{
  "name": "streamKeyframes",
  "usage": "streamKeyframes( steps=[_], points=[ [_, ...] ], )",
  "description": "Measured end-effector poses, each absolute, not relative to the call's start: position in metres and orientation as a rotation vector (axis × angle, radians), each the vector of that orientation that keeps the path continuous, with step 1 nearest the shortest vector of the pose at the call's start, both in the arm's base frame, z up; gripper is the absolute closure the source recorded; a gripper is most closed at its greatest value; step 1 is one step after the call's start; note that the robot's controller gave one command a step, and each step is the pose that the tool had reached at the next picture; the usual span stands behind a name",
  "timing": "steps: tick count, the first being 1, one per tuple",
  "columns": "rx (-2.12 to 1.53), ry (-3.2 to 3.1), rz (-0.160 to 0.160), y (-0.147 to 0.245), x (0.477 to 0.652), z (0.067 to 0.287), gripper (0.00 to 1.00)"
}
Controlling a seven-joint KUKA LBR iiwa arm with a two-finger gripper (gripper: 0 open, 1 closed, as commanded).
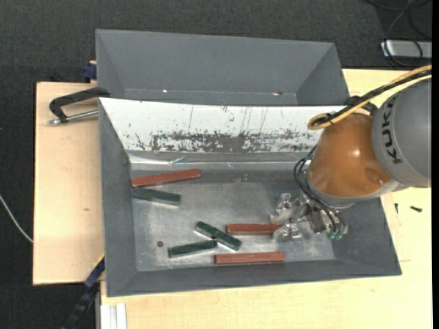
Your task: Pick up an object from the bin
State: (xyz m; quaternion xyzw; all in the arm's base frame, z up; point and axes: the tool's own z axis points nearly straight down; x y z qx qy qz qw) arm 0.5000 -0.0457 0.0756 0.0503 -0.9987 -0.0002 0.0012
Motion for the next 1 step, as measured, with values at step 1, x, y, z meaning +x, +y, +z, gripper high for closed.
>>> streamKeyframes(
  steps=[1],
  points=[
    [0.115, -3.15, 0.001, -0.0487, 0.5288, 0.243, 1.0]
  ],
)
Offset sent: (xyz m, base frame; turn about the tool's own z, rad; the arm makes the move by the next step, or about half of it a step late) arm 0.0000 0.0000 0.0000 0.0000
